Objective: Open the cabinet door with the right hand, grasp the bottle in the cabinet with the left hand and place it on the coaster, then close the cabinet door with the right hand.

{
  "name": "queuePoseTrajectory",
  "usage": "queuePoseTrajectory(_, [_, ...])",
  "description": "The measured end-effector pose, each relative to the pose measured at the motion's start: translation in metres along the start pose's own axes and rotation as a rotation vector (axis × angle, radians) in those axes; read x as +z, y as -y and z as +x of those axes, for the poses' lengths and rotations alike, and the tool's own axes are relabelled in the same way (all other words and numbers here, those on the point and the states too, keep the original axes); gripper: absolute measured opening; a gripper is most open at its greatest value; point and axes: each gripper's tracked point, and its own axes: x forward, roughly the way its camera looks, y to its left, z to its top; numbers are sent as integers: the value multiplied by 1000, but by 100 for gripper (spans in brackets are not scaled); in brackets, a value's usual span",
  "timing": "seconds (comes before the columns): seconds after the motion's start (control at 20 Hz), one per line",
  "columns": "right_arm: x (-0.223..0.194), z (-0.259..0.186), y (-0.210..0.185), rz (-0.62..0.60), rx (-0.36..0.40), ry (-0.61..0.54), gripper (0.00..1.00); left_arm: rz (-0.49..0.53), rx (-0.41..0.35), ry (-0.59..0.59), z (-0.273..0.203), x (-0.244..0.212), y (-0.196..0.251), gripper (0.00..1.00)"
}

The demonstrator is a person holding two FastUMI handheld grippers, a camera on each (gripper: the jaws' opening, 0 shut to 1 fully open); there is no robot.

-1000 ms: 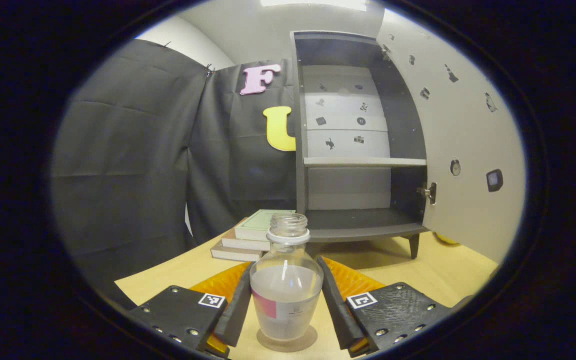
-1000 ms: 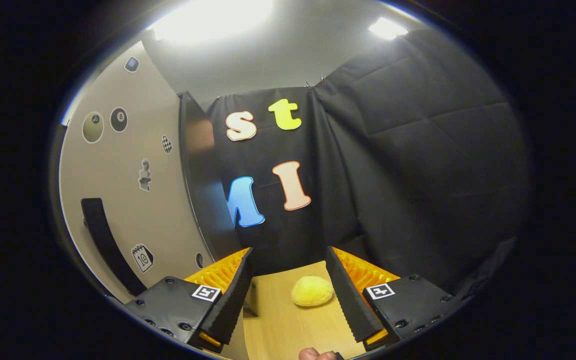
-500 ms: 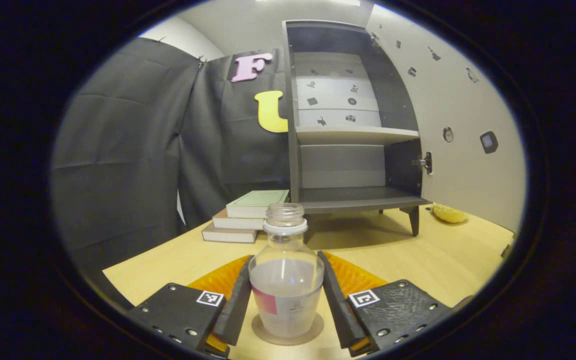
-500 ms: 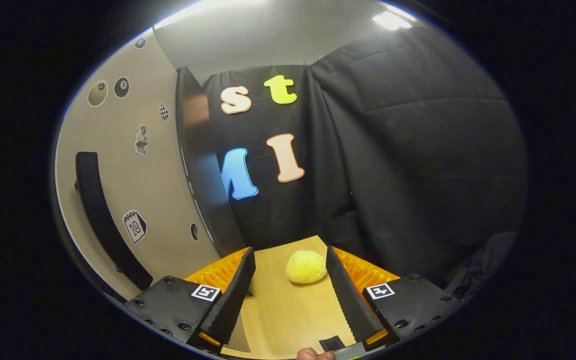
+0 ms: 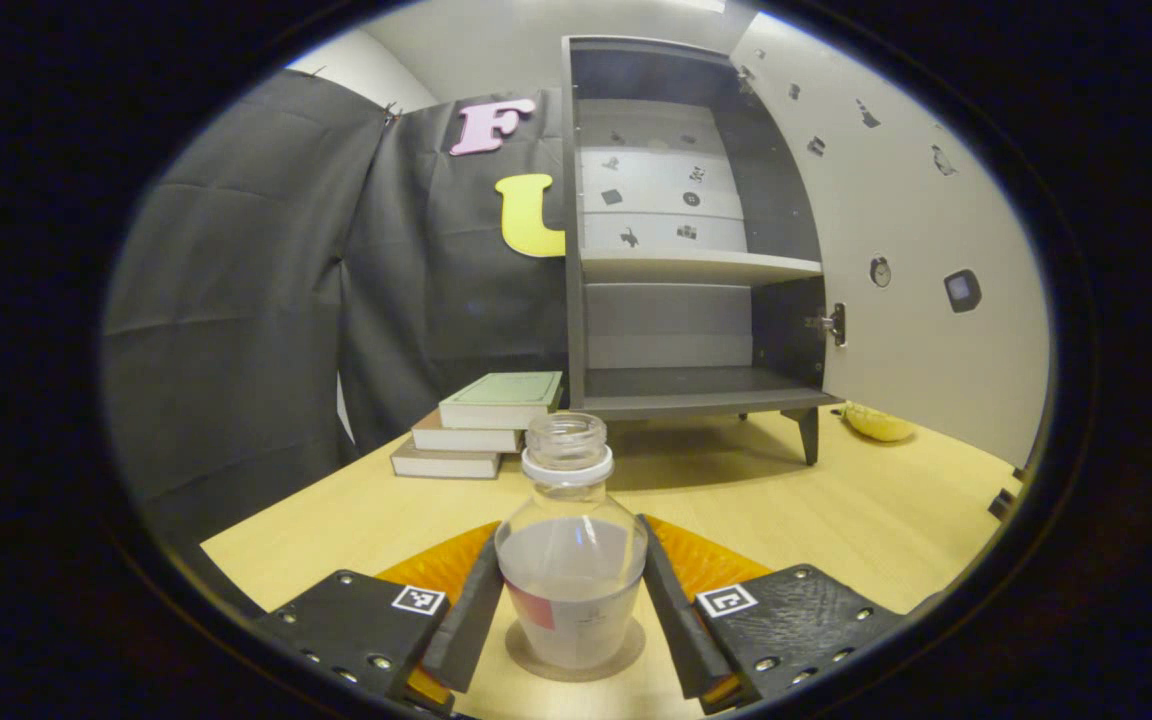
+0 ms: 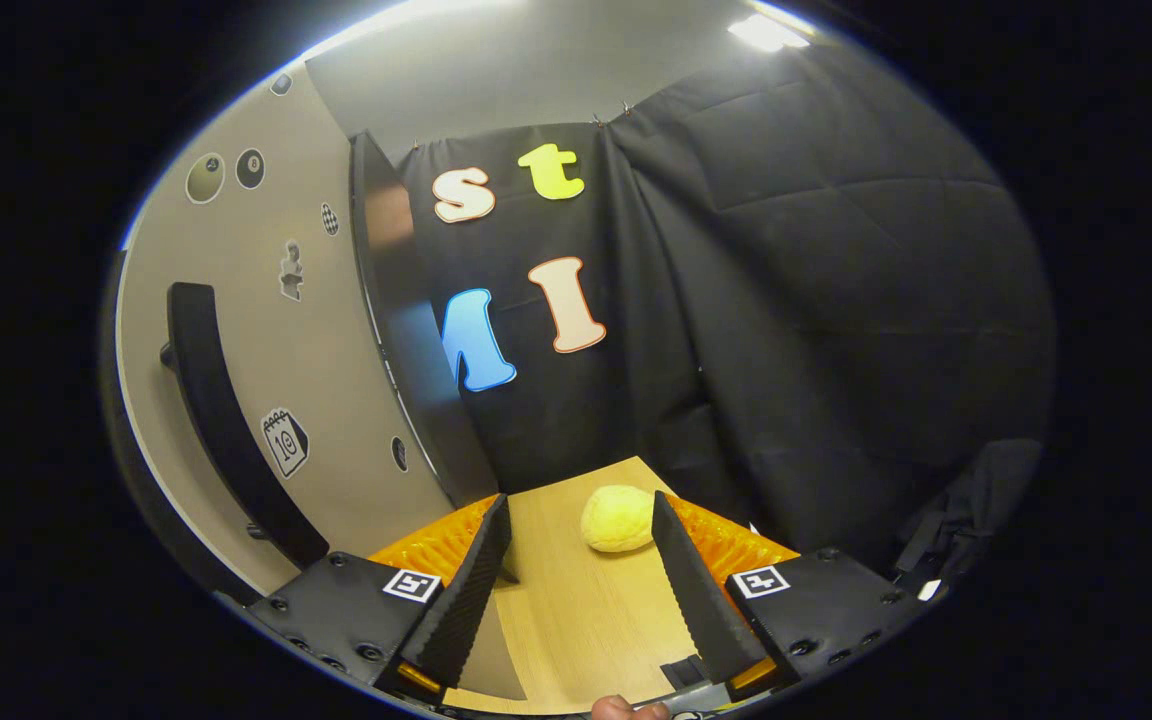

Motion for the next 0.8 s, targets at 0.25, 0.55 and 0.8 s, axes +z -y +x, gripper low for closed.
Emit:
queuePoseTrajectory(0.25, [-3, -4, 15, -31, -51, -3, 90, 17, -72, 49, -4, 28, 11, 87])
queuePoseTrajectory(0.55, [-1, -5, 20, -24, -72, 24, 90, 78, -82, 102, -26, 69, 6, 89])
queuePoseTrajectory(0.8, [2, -3, 20, -14, -63, 44, 90, 93, -97, 129, -52, 125, 4, 89])
